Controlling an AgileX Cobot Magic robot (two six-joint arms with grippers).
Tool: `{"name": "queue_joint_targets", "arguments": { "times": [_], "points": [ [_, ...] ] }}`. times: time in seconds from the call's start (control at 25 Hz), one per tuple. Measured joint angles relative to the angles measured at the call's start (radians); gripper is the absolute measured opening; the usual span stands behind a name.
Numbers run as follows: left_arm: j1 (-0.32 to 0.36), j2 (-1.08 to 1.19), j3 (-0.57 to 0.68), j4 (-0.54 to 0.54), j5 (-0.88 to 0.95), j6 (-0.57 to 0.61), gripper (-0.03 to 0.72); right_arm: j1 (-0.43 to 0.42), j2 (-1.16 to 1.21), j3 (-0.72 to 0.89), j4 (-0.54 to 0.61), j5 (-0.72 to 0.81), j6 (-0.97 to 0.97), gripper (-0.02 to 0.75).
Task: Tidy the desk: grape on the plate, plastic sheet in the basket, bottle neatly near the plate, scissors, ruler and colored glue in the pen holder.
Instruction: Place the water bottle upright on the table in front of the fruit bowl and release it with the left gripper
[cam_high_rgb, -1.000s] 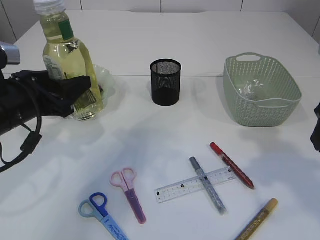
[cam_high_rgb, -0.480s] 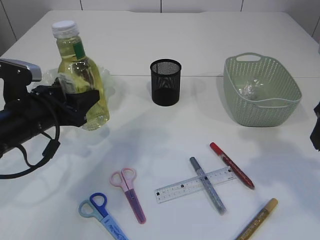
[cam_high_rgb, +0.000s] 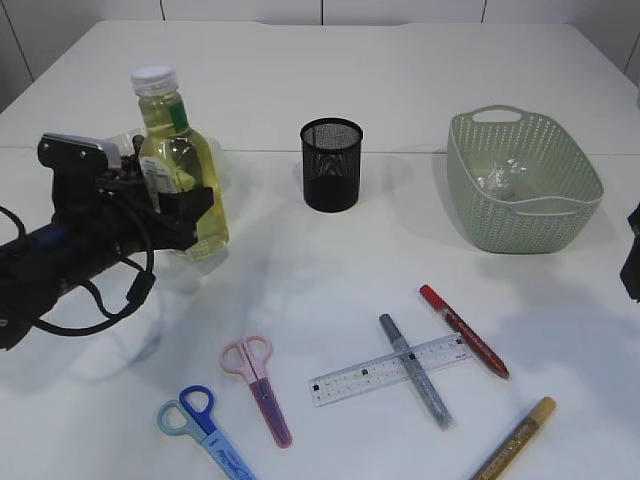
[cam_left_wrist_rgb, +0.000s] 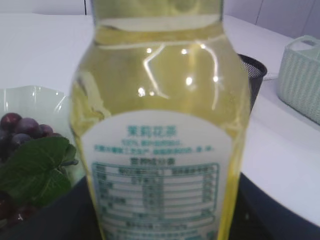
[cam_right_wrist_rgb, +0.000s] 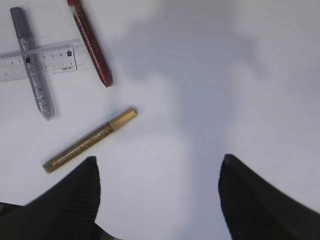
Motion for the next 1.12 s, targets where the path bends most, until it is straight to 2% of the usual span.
{"name": "queue_joint_targets", "arguments": {
  "times": [0.72,0.84,1.12],
  "points": [
    [0.0,0.157,-0.049,0.05,-0.075,0.15,0.435,0.0,0.0,0.0,0.0,-0.002,0.0,0.575],
    [0.0,0.157,-0.049,0.05,-0.075,0.151,0.468,0.0,0.0,0.0,0.0,-0.002,0.0,0.575],
    [0.0,0.132,-0.049,0.065,-0.057,0.155,0.604,0.0,0.0,0.0,0.0,-0.002,0.0,0.575]
  ]
}}
